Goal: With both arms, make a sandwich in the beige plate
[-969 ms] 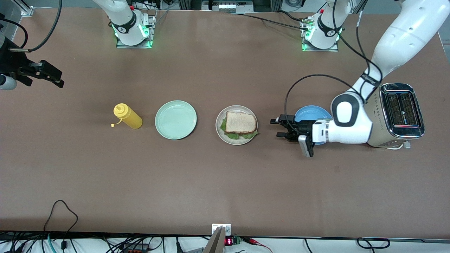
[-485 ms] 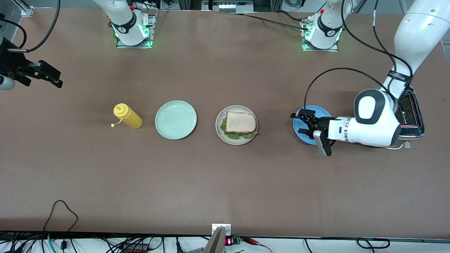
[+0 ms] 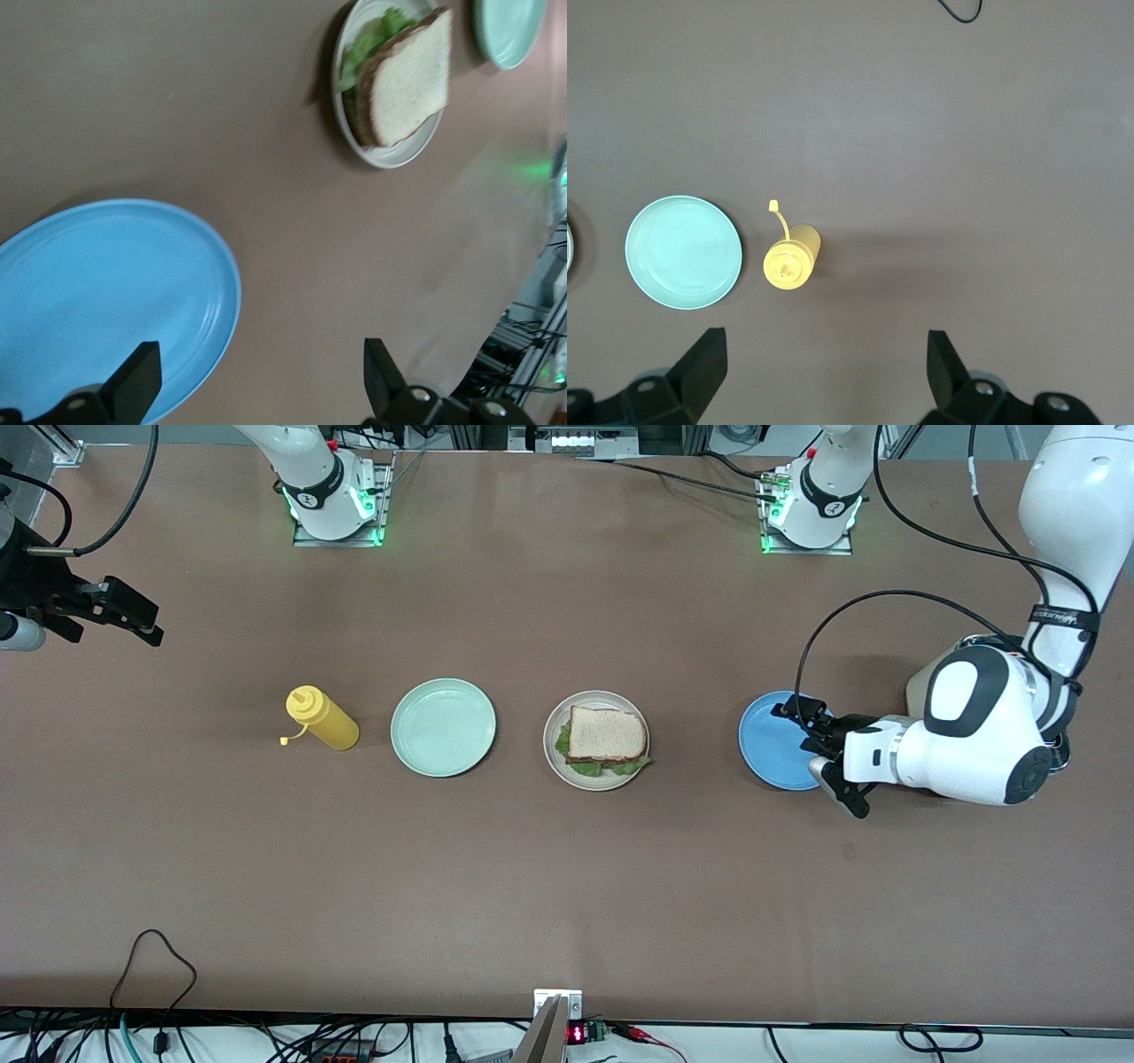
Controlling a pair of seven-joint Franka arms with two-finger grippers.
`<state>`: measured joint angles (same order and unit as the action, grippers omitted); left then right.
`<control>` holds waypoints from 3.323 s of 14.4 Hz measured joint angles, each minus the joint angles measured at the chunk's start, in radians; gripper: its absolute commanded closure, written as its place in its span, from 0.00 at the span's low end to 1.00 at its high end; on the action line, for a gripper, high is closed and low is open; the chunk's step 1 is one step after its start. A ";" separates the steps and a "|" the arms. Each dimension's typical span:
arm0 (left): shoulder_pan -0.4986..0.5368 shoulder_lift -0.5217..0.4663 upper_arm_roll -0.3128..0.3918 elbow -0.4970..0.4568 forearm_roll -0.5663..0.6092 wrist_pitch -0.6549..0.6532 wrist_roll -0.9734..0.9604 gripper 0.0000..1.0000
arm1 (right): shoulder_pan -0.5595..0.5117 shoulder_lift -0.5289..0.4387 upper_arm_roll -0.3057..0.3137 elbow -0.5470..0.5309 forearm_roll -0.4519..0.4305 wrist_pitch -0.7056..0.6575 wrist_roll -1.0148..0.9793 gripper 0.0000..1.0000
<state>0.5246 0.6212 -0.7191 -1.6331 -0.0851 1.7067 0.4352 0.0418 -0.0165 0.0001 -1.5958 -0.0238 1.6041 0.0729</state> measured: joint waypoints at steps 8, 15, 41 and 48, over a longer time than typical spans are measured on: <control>-0.020 -0.077 -0.017 0.191 0.274 -0.266 -0.139 0.00 | 0.000 0.000 0.000 0.000 0.000 0.000 0.000 0.00; -0.036 -0.253 -0.016 0.227 0.287 -0.382 -0.292 0.00 | 0.000 0.000 0.000 0.000 0.000 0.000 0.000 0.00; -0.580 -0.727 0.746 -0.117 0.099 -0.118 -0.408 0.00 | 0.000 0.000 0.009 0.000 0.003 0.008 -0.003 0.00; -0.580 -0.727 0.746 -0.116 0.099 -0.120 -0.395 0.00 | 0.000 0.000 0.009 0.000 0.003 0.009 -0.003 0.00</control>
<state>-0.0553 -0.1058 0.0269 -1.7491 0.0135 1.5868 0.0400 0.0422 -0.0166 0.0088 -1.5959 -0.0204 1.6130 0.0697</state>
